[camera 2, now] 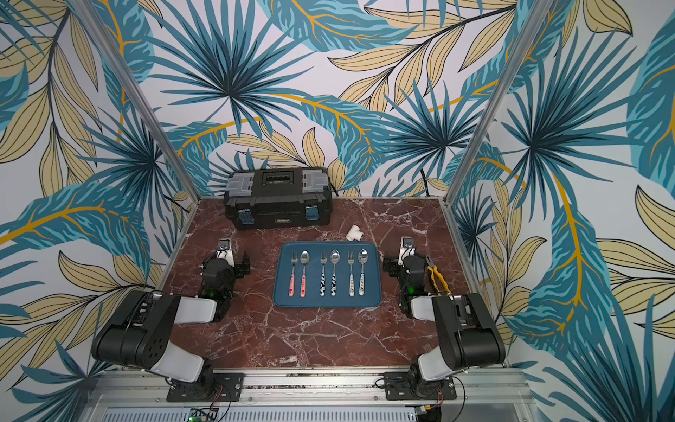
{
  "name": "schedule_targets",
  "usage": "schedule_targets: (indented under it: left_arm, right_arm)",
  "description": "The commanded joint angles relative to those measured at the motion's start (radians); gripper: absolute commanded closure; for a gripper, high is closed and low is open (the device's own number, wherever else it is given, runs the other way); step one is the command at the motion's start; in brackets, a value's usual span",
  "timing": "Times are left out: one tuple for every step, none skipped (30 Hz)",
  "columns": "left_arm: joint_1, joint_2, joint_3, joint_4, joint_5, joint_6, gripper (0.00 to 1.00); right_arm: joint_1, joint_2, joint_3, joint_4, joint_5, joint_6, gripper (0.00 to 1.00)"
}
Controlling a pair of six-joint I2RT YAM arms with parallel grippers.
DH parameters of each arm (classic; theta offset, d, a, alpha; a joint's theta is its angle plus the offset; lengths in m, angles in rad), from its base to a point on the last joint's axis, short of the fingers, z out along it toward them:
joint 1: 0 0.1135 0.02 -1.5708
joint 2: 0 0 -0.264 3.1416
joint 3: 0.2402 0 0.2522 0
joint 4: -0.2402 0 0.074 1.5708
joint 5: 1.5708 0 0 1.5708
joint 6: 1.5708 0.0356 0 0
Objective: Set the spoon and fork side by side
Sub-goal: Reset both arms
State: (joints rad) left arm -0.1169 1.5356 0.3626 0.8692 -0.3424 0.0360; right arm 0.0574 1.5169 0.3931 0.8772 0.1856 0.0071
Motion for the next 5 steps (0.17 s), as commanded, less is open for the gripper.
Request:
schedule_targets:
  left_arm:
    - [0.006,-0.014,0.030,-0.016,0.008,-0.006,0.00]
    - [0.006,-0.014,0.030,-0.016,0.008,-0.005,0.00]
    - [0.007,-0.014,0.030,-0.016,0.008,-0.006,0.00]
    - [0.006,-0.014,0.030,-0.015,0.008,-0.005,0.00]
    - [0.007,-0.014,0.030,-0.014,0.008,-0.005,0.00]
  right_arm:
    - [-0.005,-0.006,0.010,-0.012,-0.010,0.000,0.01]
    - [-0.005,-0.005,0.010,-0.012,-0.009,0.000,0.01]
    - [-0.005,-0.006,0.010,-0.012,-0.009,0.000,0.00]
    - [-0.005,-0.006,0.010,-0.012,-0.009,0.000,0.01]
    - [-0.004,-0.006,0.010,-0.012,-0.010,0.000,0.01]
